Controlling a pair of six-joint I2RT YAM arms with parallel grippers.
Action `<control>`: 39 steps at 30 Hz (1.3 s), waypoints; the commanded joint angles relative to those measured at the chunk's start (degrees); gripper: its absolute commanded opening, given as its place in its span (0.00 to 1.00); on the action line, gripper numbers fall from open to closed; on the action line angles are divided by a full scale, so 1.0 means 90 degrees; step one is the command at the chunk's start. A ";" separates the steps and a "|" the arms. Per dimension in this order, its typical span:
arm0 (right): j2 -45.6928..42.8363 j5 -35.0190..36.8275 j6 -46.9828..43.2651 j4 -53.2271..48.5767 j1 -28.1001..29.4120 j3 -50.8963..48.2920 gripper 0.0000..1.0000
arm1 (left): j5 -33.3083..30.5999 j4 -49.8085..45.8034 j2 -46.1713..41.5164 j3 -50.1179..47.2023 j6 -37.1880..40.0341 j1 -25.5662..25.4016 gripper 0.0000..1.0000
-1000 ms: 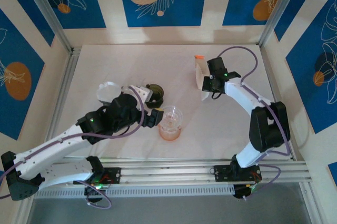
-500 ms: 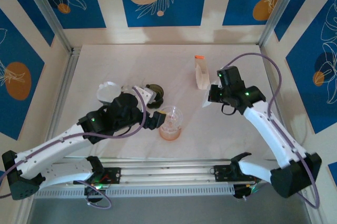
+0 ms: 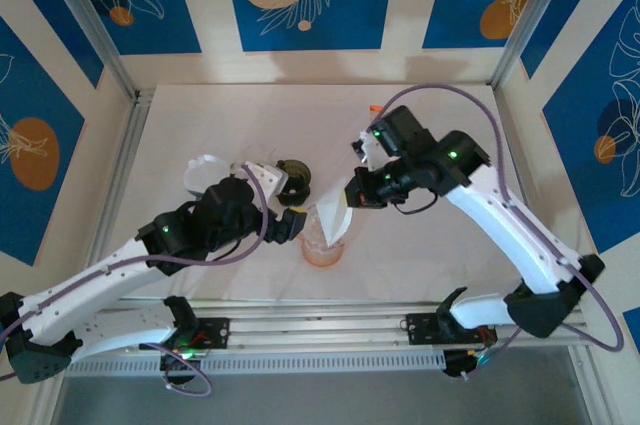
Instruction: Place the coffee filter in the dripper
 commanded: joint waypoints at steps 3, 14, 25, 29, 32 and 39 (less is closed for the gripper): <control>0.0488 -0.0389 0.0562 -0.0988 0.0102 0.0343 0.00 | 0.0033 -0.0267 -0.0107 0.0156 -0.0224 0.0168 0.88; 0.1712 0.0413 0.0473 -0.1639 0.0186 0.1248 0.00 | 0.2707 0.1332 -0.0117 -0.0671 -0.1161 0.1394 0.89; 0.2321 0.0983 0.0126 -0.1603 0.0257 0.1504 0.00 | 0.3599 0.2528 0.0204 -0.1332 -0.1535 0.1553 0.91; 0.2417 0.1131 0.0027 -0.1503 0.0306 0.1535 0.00 | 0.3697 0.2616 0.0446 -0.1408 -0.1590 0.1556 0.91; 0.2471 0.1148 -0.0021 -0.1434 0.0325 0.1512 0.00 | 0.3799 0.2767 0.0556 -0.1483 -0.1670 0.1559 0.91; 0.2556 0.1287 -0.0095 -0.1388 0.0422 0.1688 0.00 | 0.4025 0.2963 0.0645 -0.1431 -0.1679 0.1562 0.92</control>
